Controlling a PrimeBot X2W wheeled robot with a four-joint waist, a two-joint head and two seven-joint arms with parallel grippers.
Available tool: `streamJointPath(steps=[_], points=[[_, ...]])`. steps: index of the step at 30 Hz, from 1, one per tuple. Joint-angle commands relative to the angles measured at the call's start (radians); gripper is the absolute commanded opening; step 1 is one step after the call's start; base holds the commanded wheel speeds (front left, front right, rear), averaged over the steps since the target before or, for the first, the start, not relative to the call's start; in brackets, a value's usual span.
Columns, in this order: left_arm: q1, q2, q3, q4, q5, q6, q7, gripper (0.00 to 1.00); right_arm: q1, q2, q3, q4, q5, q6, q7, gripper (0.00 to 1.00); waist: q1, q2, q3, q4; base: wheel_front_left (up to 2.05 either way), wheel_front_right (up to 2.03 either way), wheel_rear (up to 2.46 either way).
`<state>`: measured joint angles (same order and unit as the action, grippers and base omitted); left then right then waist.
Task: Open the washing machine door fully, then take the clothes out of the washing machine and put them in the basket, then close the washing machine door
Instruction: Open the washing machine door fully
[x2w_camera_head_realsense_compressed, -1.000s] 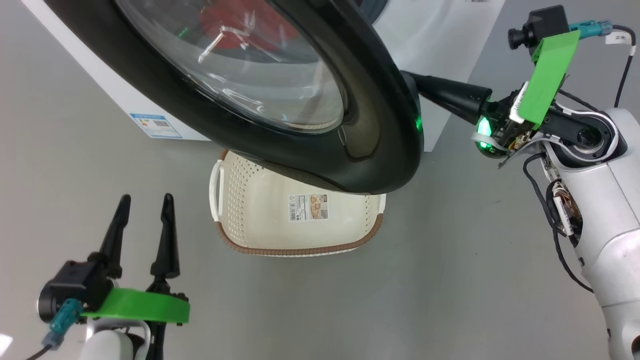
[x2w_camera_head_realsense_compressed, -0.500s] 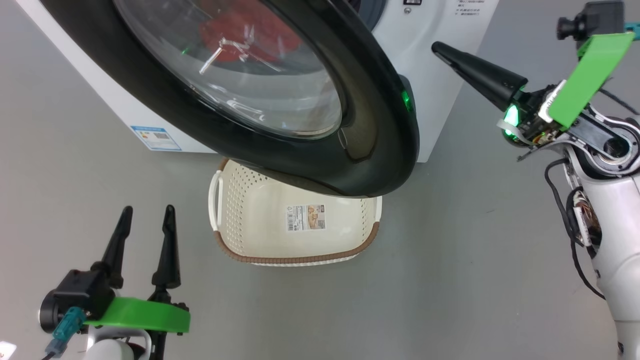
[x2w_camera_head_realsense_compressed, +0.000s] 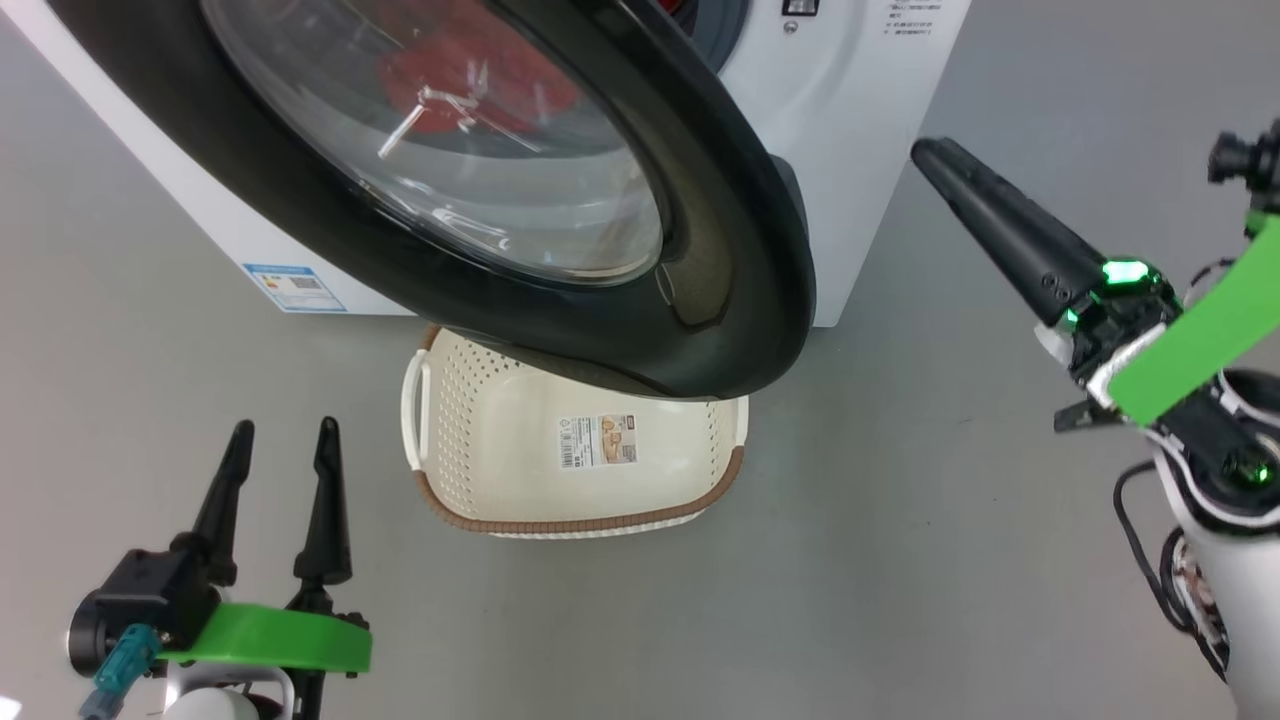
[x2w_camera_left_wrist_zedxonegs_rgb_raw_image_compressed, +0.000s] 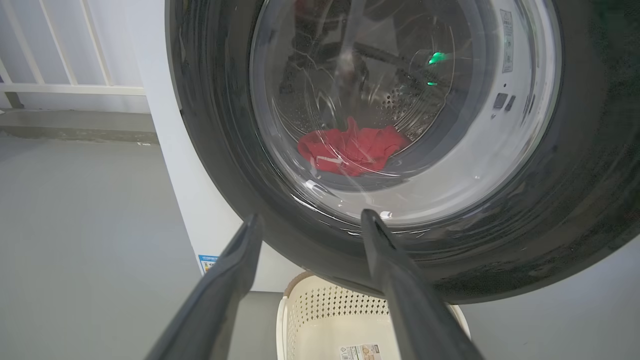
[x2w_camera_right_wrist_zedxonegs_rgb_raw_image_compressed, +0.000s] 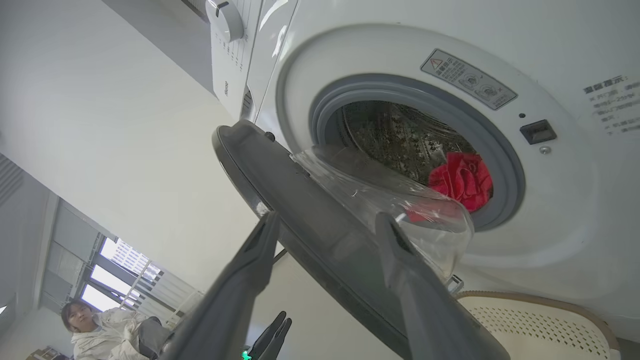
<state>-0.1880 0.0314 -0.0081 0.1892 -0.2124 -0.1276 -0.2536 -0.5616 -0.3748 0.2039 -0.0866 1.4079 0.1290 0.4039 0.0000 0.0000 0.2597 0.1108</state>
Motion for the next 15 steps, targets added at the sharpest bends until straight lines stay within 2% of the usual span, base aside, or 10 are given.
streamJointPath(steps=[1, 3, 9, 15], points=[[-0.003, 0.024, 0.033, -0.031, 0.009, -0.003, -0.008, 1.00, 0.036, -0.021, 0.024, -0.065, -0.041, 0.002, -0.060, 1.00, 0.0000, 0.0000, 0.003, -0.004, 0.00, 0.00, 0.00], [-0.004, 0.024, 0.032, -0.032, 0.010, -0.003, -0.008, 1.00, 0.051, -0.033, 0.033, -0.081, -0.066, 0.002, -0.094, 1.00, 0.0000, 0.0000, 0.004, -0.004, 0.00, 0.00, 0.00], [-0.005, 0.024, 0.029, -0.041, 0.011, -0.003, -0.008, 1.00, 0.135, -0.110, 0.129, -0.127, -0.227, 0.002, -0.331, 1.00, 0.0000, 0.0000, 0.003, -0.003, 0.00, 0.00, 0.00], [0.001, 0.024, 0.029, -0.050, 0.010, -0.003, -0.008, 1.00, 0.209, -0.175, 0.256, -0.083, -0.400, 0.002, -0.592, 1.00, 0.0000, 0.0000, 0.000, 0.002, 0.00, 0.00, 0.00]])
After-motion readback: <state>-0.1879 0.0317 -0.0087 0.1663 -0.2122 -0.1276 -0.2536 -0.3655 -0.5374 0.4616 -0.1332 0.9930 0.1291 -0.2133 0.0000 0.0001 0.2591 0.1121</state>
